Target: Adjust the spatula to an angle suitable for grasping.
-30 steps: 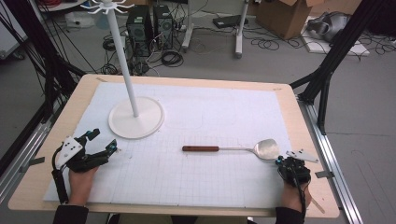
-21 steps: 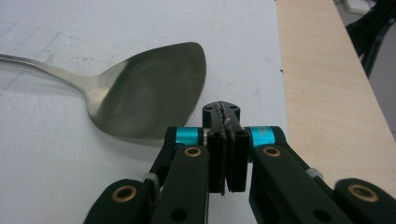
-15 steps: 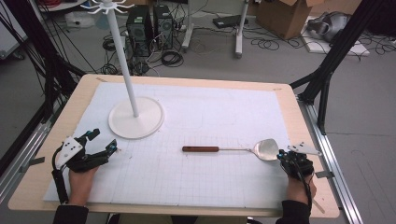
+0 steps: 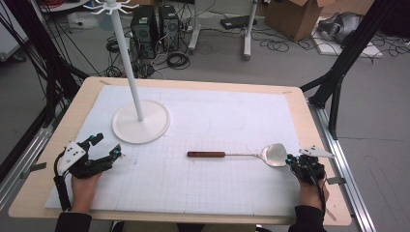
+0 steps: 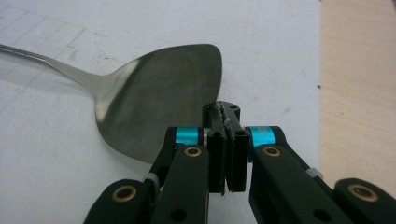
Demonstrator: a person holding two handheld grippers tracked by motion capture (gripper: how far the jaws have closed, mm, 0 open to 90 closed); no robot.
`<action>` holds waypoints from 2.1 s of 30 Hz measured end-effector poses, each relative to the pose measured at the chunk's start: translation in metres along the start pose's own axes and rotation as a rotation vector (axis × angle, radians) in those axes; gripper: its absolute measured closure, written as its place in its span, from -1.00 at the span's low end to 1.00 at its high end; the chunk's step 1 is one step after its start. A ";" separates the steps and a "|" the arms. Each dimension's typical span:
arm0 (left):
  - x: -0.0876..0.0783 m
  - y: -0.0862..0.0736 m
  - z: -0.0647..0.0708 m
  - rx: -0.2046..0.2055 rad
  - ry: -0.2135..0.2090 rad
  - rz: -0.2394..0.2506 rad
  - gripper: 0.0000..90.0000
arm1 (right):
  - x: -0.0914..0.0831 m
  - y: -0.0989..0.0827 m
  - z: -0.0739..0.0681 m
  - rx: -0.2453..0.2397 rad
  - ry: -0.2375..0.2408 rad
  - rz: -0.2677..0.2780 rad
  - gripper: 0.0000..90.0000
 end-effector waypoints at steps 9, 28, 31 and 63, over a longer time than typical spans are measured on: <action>0.000 0.000 0.000 0.001 0.000 0.000 -0.54 | 0.003 0.000 -0.030 -0.033 0.102 0.007 0.98; 0.000 0.000 0.000 0.004 0.000 0.001 -0.54 | 0.021 0.021 -0.040 -0.105 0.093 -0.013 0.96; 0.000 0.000 0.000 0.004 0.000 0.001 -0.54 | 0.024 0.025 -0.046 -0.118 0.096 -0.016 0.96; 0.001 0.000 0.001 0.005 -0.001 -0.001 -0.52 | 0.042 0.046 -0.093 -0.158 0.202 0.006 0.52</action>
Point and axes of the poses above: each handheld gripper's, and its own axes: x roughly forward along the jaws, y roughly out of its top, z roughly to its right, the point moved 7 cm from there along x, roughly forward along the jaws
